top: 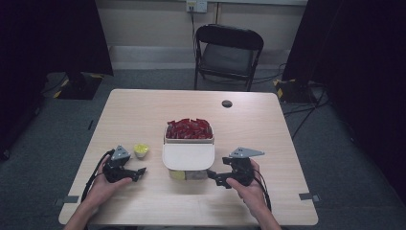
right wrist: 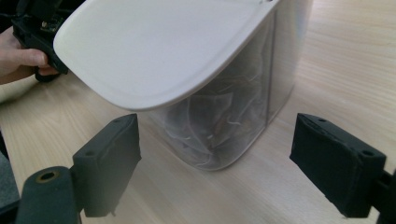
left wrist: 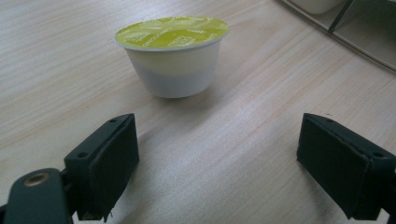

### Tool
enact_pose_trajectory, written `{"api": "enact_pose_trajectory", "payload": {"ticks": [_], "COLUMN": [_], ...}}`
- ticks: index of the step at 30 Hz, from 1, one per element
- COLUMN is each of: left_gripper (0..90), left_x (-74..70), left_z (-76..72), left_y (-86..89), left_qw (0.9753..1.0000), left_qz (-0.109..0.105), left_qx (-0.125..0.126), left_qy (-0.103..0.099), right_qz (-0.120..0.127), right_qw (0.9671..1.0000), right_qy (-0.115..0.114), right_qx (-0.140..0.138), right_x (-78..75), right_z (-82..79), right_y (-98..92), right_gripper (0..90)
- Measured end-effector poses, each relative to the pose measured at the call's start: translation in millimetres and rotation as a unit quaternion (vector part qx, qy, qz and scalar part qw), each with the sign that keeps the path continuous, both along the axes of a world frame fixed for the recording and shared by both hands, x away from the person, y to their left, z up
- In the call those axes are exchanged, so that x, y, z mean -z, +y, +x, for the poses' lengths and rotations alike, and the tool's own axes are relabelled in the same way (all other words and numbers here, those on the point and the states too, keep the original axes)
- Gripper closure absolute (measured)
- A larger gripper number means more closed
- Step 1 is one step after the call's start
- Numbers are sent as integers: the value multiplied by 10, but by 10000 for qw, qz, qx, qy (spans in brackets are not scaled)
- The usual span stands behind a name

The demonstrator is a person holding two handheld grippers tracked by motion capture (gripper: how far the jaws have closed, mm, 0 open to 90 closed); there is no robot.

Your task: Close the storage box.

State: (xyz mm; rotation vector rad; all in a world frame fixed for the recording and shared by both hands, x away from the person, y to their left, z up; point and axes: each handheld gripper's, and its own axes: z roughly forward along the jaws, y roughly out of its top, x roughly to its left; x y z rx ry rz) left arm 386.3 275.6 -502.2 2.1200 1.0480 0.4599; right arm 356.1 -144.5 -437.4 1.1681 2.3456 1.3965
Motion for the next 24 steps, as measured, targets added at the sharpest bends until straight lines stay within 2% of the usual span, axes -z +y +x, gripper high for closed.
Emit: {"api": "enact_pose_trajectory", "payload": {"ticks": [4,11,24], "left_gripper": [90,88,81], "left_x": [0,0,-1], "left_z": [15,16,19], "left_y": [-3,-3,-2], "left_qw": [10000,10000,10000], "left_qz": [34,34,52], "left_qx": [-54,-53,-61], "left_qy": [25,23,45], "right_qz": [-8,32,128], "right_qw": [9999,9996,9974], "right_qy": [-62,-91,-349], "right_qx": [79,262,610], "right_x": [-49,-86,-276], "right_z": [13,53,147], "right_y": [-53,-152,-329], "right_gripper": [152,151,150]}}
